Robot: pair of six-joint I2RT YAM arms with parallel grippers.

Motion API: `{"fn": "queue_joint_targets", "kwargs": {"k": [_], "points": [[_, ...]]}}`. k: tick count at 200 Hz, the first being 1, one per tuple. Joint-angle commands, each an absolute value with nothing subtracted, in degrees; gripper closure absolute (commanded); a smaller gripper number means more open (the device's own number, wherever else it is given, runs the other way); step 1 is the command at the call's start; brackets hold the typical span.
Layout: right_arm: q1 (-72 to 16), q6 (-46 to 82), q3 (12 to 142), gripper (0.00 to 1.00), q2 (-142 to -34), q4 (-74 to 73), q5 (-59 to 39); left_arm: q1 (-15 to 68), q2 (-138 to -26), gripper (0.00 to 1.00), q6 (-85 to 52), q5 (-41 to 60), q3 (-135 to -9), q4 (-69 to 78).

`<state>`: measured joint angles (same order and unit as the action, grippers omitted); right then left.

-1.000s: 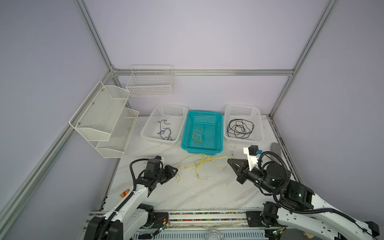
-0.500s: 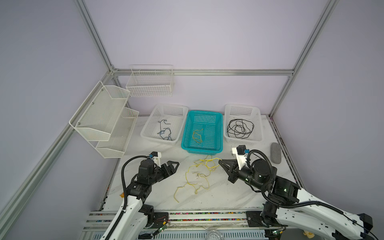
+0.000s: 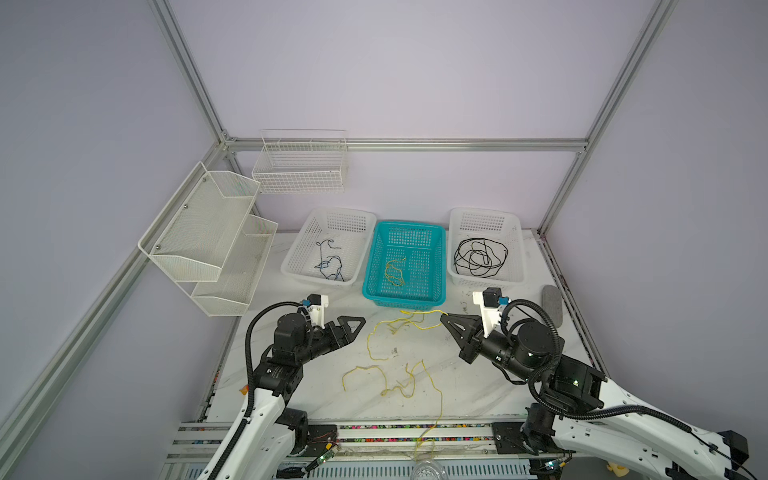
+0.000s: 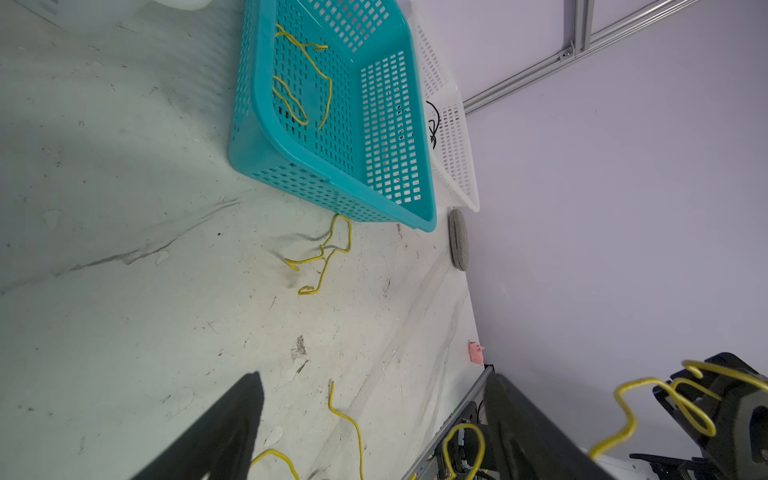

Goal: Untangle the cables
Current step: 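Carry the yellow wire over the teal basket with the right gripper while the left opens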

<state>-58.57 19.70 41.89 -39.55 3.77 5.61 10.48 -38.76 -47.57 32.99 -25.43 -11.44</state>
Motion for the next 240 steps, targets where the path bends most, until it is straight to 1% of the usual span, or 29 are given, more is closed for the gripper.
{"fn": "queue_joint_targets", "kwargs": {"k": [1,52,73,91,111,133,148,194,240], "points": [[-58.5,21.7,42.5,1.00,-39.7,1.3,13.6,10.4,-38.5,0.16,-47.2,32.1,-27.2,-10.4],[-58.4,23.0,46.1,1.00,-45.9,1.3,24.8,10.3,-43.7,0.13,-39.7,27.1,-34.1,-19.4],[-58.2,23.5,47.9,1.00,-49.7,1.1,29.5,10.2,-47.0,0.09,-35.1,26.0,-39.5,-23.6],[-56.6,23.5,49.6,1.00,-53.4,1.1,30.7,10.3,-49.5,0.06,-29.9,22.8,-44.4,-28.3],[-52.2,24.0,51.6,1.00,-57.1,1.0,27.9,10.3,-50.7,0.00,-25.4,17.9,-46.9,-31.2],[-44.4,25.4,52.4,1.00,-59.5,-0.5,20.0,10.3,-50.3,0.00,-23.6,12.9,-46.7,-31.8],[-41.5,25.5,52.8,1.00,-60.4,-2.4,17.1,10.3,-49.1,0.00,-24.0,10.2,-45.1,-31.0],[-37.6,26.2,57.0,1.00,-68.6,-4.2,14.3,10.3,-44.4,0.00,-26.2,3.7,-41.4,-28.8],[-35.2,28.0,61.0,1.00,-75.5,-5.9,13.6,10.3,-43.6,0.00,-26.5,1.9,-40.3,-28.7]]}}
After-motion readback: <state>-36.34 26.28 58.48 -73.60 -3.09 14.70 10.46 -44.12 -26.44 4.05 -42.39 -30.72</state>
